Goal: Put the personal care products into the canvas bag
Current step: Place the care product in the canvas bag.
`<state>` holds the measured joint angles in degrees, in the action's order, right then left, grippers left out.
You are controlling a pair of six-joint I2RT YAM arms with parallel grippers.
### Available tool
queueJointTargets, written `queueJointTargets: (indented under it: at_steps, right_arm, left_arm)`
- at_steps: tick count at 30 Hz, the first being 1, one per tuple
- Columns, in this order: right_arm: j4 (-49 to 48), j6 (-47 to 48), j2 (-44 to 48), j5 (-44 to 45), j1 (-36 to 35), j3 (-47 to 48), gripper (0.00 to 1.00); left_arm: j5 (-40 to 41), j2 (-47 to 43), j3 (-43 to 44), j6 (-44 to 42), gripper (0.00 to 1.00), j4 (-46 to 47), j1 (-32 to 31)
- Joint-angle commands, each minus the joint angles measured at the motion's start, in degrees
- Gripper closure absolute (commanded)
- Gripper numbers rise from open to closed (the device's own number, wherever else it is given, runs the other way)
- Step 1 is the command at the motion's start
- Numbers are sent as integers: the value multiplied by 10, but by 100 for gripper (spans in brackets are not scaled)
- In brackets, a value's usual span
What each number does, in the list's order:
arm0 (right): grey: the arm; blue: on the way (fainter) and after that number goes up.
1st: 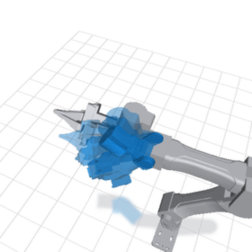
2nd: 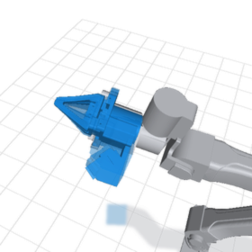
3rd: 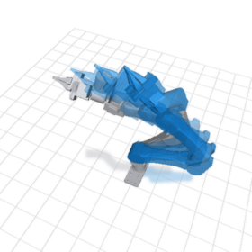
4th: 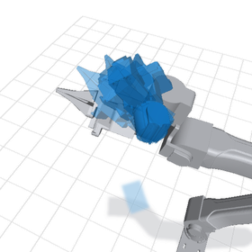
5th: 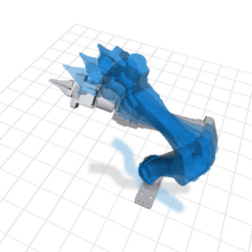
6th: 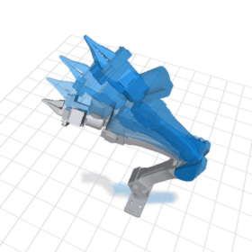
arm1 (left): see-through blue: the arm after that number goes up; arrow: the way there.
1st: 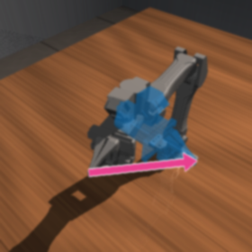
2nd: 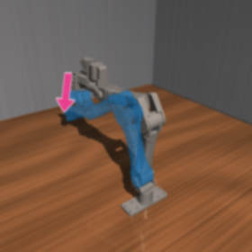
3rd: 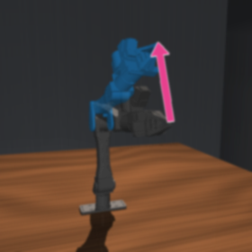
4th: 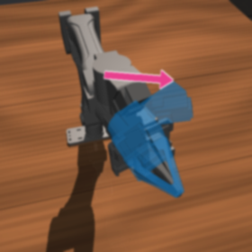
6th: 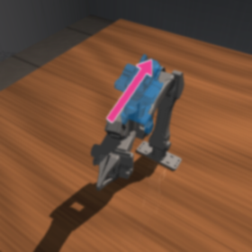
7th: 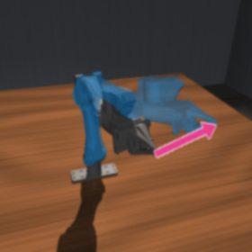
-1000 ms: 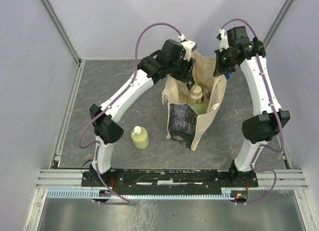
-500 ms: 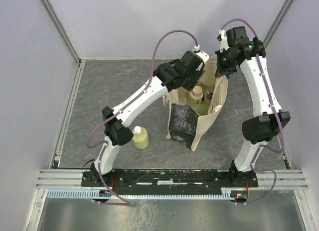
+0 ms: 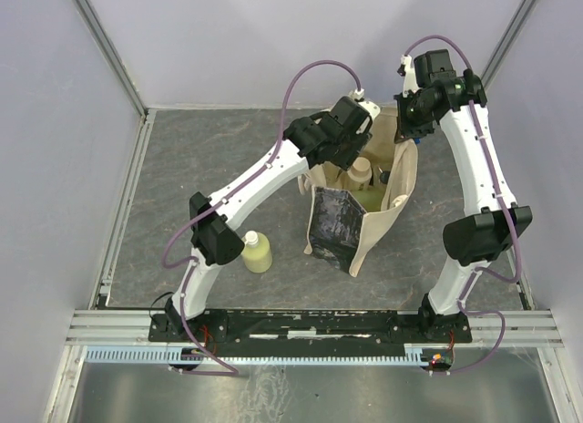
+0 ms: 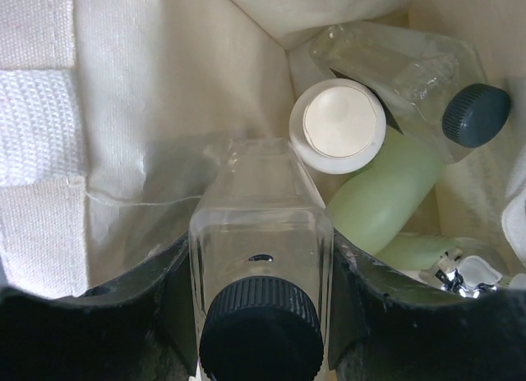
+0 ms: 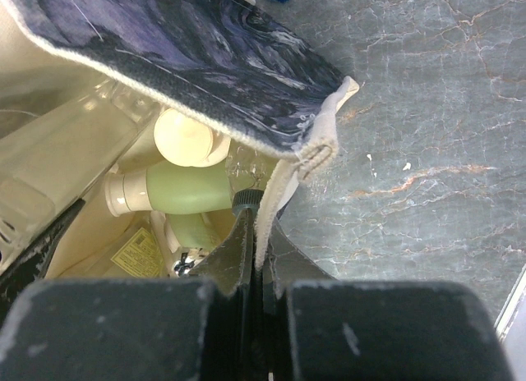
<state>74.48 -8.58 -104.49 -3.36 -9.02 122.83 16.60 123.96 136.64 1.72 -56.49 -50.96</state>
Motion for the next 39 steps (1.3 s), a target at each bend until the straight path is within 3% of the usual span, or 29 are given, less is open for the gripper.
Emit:
queueJointTargets:
  at_steps: [1, 5, 14, 17, 22, 31, 39]
  right_arm:
    - [-20, 10, 39, 16, -2, 0, 100]
    - [-9, 11, 38, 25, -2, 0, 99]
    - [-16, 5, 43, 25, -2, -16, 100]
    - [-19, 2, 42, 23, -2, -19, 99]
    - [-21, 1, 39, 24, -2, -19, 99]
    - [-33, 1, 22, 11, -2, -14, 99]
    - [-33, 14, 15, 35, -1, -22, 99]
  left_arm:
    - [-30, -14, 13, -1, 97, 64, 25]
    - [-60, -7, -3, 8, 96, 64, 34]
    - [-115, 9, -32, 16, 67, 63, 36]
    - [-120, 7, -32, 16, 48, 64, 36]
    - [-99, -17, -24, 17, 7, 64, 39]
    - [-79, -98, -16, 49, 3, 54, 58]
    - [-14, -265, -112, 122, 1, -22, 57]
